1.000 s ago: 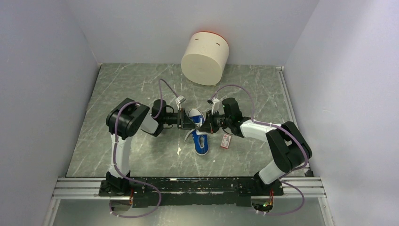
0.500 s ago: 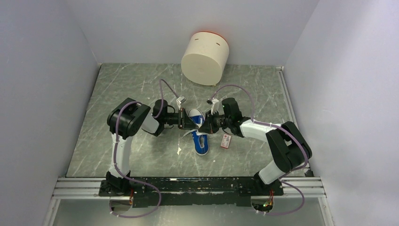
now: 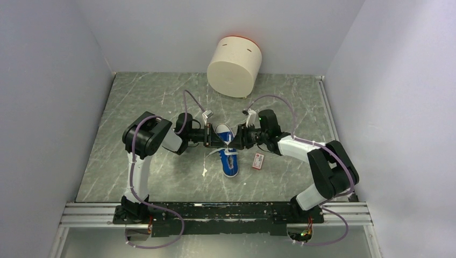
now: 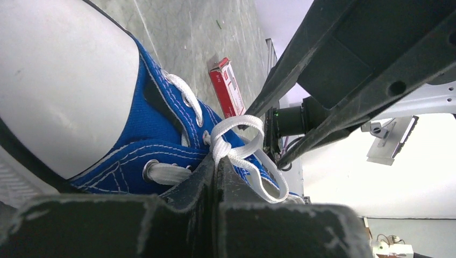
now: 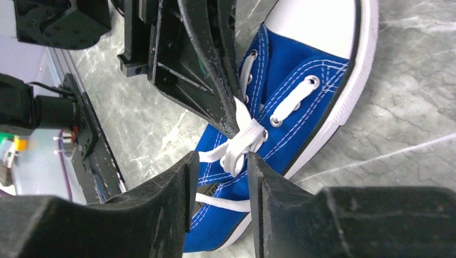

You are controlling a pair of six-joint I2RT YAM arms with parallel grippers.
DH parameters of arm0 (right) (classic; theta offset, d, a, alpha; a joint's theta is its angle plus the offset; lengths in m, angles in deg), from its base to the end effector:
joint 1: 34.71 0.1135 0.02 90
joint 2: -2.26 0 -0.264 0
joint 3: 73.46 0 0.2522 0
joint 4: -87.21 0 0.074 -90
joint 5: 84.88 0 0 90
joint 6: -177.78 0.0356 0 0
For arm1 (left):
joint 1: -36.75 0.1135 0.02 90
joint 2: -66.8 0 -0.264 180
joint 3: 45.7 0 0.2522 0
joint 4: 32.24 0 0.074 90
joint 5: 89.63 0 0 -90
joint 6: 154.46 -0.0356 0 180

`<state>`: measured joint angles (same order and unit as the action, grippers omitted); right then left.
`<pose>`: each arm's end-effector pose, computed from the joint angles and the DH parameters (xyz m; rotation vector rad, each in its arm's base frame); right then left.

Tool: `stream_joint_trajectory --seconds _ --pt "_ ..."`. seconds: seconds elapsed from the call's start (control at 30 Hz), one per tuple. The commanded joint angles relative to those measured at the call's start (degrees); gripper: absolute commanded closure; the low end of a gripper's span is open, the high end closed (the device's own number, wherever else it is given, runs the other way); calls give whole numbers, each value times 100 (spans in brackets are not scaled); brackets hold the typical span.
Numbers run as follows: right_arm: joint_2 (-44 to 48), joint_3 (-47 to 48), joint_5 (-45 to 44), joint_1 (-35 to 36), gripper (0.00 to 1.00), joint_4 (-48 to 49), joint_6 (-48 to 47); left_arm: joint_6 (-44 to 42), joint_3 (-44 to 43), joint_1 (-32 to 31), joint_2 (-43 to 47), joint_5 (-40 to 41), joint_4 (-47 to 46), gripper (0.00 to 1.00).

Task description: Tie the shoes

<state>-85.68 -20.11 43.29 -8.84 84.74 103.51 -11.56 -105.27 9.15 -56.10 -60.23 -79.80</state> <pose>0.2599 0.1505 0.1727 -0.5868 2.2138 1.1291 0.3088 -0.1964 0.0849 0.4232 2.1363 -1.8621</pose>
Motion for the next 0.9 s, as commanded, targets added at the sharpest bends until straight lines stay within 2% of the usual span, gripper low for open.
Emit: stream_joint_trajectory --seconds 0.0,0.03,0.1,0.2,0.27,0.33,0.43,0.6,0.87 --pt "-14 -203 209 -350 61 714 691 -129 6 -27 143 112 -28 94" --pt "32 -368 368 -515 62 1000 946 -133 -5 -24 150 115 -10 94" --pt "172 -569 530 -800 56 1367 1151 -162 -8 -27 160 112 33 95" --pt "259 -523 338 -997 52 946 704 -203 -16 -27 185 98 107 95" --pt "76 -358 264 -996 57 593 367 -222 -4 -27 210 97 132 95" --pt "-197 -120 228 -851 69 388 47 -256 -8 -22 229 95 163 95" --pt "-590 105 407 -635 79 530 7 -253 -16 -26 210 99 178 95" --pt "-749 -24 778 -463 85 1203 415 -158 -31 -25 182 106 75 95" --pt "-607 -272 1070 -331 90 1374 534 -184 -126 -22 137 86 152 95"
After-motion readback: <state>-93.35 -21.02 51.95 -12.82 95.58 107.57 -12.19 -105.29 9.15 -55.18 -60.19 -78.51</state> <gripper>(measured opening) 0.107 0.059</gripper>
